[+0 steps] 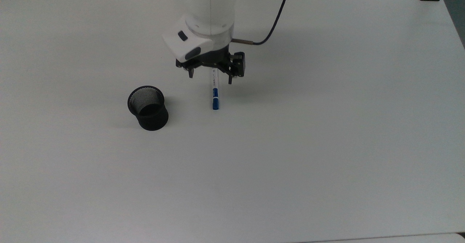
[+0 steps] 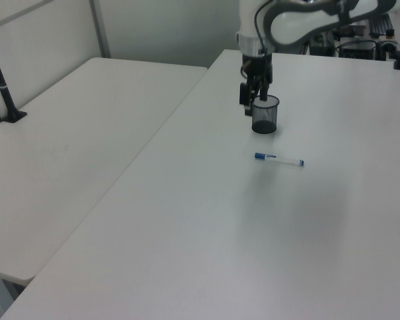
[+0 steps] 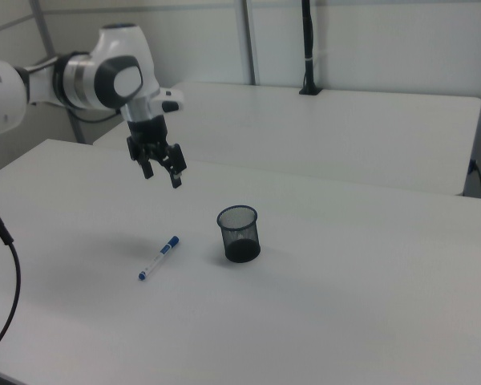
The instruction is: Remove the marker
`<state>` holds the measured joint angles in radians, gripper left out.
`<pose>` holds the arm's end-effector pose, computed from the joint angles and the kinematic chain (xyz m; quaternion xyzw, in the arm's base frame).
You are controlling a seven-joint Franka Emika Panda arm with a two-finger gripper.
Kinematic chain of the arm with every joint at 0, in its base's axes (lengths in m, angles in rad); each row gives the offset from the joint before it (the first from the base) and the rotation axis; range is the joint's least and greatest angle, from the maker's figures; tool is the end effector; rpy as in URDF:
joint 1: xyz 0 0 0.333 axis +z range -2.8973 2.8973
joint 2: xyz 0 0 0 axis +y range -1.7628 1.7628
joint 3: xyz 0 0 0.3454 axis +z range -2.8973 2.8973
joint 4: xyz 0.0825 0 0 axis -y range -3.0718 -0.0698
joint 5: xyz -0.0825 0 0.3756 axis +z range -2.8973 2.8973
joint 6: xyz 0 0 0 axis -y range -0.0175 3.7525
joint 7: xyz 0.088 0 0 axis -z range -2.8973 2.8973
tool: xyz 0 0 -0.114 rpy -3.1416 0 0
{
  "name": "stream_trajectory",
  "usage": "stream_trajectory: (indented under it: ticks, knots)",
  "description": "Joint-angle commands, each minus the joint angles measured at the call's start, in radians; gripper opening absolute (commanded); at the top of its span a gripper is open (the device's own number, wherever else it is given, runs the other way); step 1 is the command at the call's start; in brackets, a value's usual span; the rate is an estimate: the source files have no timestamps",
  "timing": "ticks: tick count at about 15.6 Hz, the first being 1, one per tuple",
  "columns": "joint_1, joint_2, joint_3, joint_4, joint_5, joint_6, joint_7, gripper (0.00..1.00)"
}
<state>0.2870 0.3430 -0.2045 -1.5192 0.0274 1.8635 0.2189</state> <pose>0.6603 0.0755 0.4917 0.9976 -0.0661 0.0073 0.0201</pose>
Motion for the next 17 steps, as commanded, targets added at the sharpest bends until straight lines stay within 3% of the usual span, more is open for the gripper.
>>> stream_trajectory:
  ticks: [1, 9, 17]
  knots:
    - [-0.037, -0.133, -0.009, -0.048, -0.015, -0.09, 0.019, 1.0]
    - [-0.146, -0.28, -0.009, -0.058, -0.003, -0.204, 0.003, 1.0]
    - [-0.195, -0.303, -0.01, -0.05, 0.022, -0.202, 0.002, 1.0]
